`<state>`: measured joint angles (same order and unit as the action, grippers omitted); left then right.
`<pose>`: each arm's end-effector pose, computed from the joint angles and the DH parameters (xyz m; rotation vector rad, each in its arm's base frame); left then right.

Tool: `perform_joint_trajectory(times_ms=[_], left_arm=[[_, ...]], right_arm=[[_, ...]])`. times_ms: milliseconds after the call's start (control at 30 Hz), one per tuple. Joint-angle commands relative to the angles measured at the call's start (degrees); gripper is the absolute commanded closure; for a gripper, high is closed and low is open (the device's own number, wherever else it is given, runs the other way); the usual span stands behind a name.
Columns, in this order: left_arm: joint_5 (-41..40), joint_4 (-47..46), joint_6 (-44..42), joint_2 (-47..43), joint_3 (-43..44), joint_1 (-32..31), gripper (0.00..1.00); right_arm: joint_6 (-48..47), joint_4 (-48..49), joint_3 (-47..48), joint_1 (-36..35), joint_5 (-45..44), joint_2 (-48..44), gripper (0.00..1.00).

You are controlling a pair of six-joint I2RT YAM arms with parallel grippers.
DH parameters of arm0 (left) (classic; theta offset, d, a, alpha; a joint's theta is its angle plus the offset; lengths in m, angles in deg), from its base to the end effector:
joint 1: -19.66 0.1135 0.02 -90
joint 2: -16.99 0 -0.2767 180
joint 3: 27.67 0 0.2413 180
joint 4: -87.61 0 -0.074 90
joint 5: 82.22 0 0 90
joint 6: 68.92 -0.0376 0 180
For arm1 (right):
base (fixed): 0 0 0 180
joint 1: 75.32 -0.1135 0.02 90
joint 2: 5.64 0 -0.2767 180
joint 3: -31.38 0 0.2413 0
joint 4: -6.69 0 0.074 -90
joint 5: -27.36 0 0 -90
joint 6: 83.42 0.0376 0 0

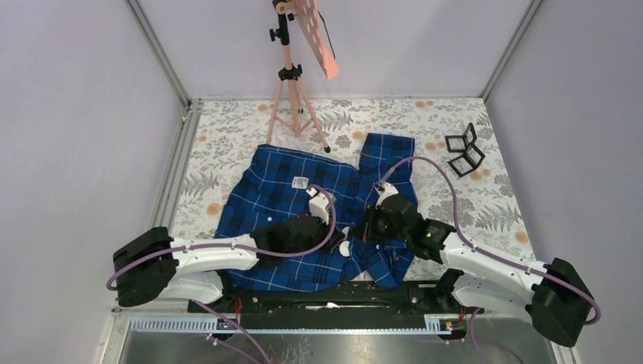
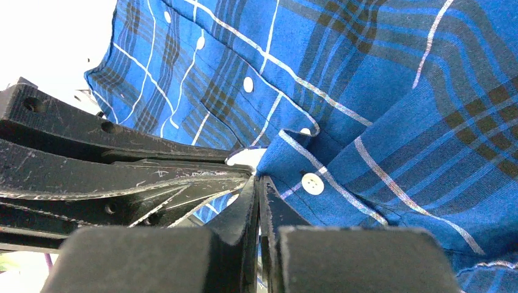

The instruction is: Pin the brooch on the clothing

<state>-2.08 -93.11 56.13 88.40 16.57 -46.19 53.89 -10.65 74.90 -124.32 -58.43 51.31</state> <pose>0.1065 -0.2217 0.2161 0.4607 2.1055 -0.9097 0.1289 0.1525 0.2323 -0.0820 2.2987 1.0302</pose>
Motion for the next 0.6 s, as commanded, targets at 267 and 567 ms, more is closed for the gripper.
perform_joint_trajectory(times_ms=[267,567], left_arm=[[-0.3,-9.4,5.5,-4.9,-3.0,-0.3,1.00],[1.2,-12.5,10.2,-4.9,-3.6,0.6,1.00]], right_arm=[[2.0,5.2,-2.9,-0.4,-0.1,0.4,1.00],[2.0,5.0,-3.4,-0.5,0.4,-0.1,1.00]])
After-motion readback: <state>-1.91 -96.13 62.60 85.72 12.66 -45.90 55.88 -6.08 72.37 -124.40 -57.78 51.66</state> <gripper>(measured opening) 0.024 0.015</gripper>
